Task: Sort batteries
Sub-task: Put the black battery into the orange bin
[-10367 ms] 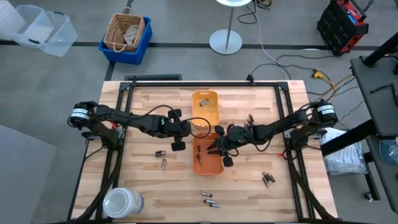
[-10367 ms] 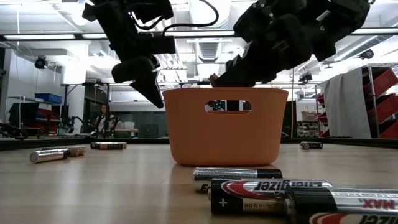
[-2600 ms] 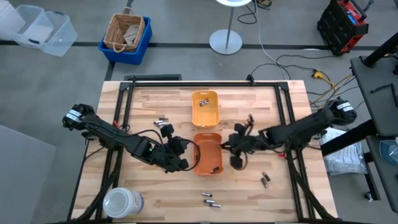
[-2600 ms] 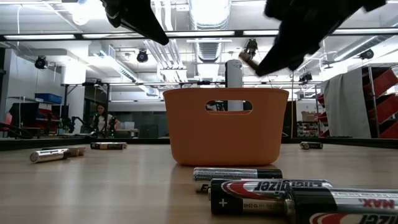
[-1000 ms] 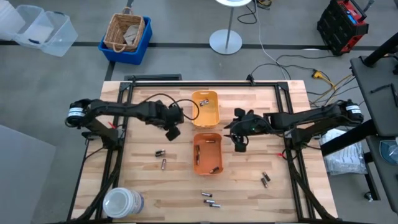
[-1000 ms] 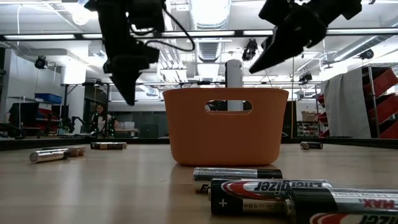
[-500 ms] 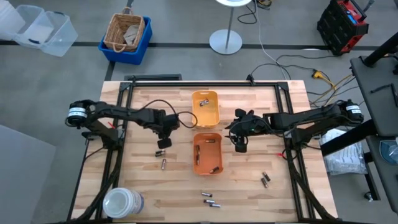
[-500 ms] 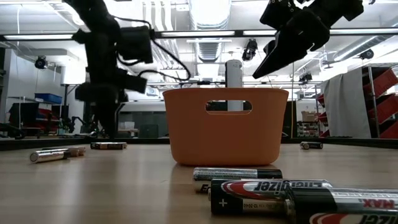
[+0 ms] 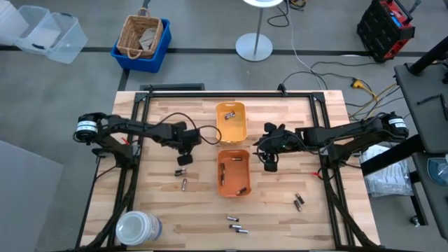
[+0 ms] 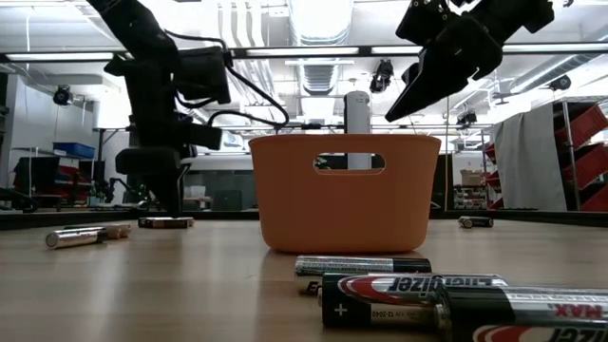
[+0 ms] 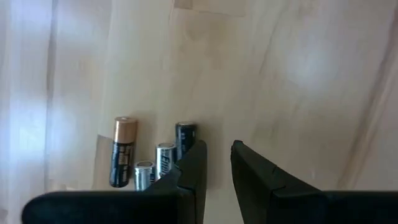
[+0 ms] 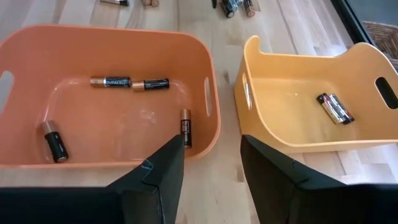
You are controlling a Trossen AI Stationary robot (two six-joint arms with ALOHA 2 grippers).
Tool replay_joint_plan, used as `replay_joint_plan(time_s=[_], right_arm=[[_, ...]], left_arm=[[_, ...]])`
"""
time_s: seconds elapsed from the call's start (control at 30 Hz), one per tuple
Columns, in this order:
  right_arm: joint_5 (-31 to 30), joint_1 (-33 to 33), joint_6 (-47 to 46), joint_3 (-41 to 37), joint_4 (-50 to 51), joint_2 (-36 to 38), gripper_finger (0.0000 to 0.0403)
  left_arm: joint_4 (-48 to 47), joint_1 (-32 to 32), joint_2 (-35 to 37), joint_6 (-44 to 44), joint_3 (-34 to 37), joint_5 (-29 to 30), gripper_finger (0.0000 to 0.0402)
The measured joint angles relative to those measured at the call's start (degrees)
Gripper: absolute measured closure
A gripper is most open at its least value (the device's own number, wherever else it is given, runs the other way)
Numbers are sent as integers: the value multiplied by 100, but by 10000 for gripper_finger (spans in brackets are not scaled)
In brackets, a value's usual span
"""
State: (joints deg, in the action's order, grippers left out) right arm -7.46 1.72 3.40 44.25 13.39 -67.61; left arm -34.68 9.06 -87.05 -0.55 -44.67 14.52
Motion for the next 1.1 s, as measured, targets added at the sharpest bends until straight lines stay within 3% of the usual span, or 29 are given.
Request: replay_joint_plan(time_s=[0.33, 0.7, 1.1], right_arm=[[0, 0, 0, -14, 0, 0, 234], [0, 0, 0, -17, 0, 0, 247], [2, 0, 0, -23, -19, 0, 234]], left_arm=[[-23, 308, 0, 176, 89, -1, 347], [110, 306, 2, 178, 273, -12, 347], [673, 306, 35, 43, 559, -447, 346]])
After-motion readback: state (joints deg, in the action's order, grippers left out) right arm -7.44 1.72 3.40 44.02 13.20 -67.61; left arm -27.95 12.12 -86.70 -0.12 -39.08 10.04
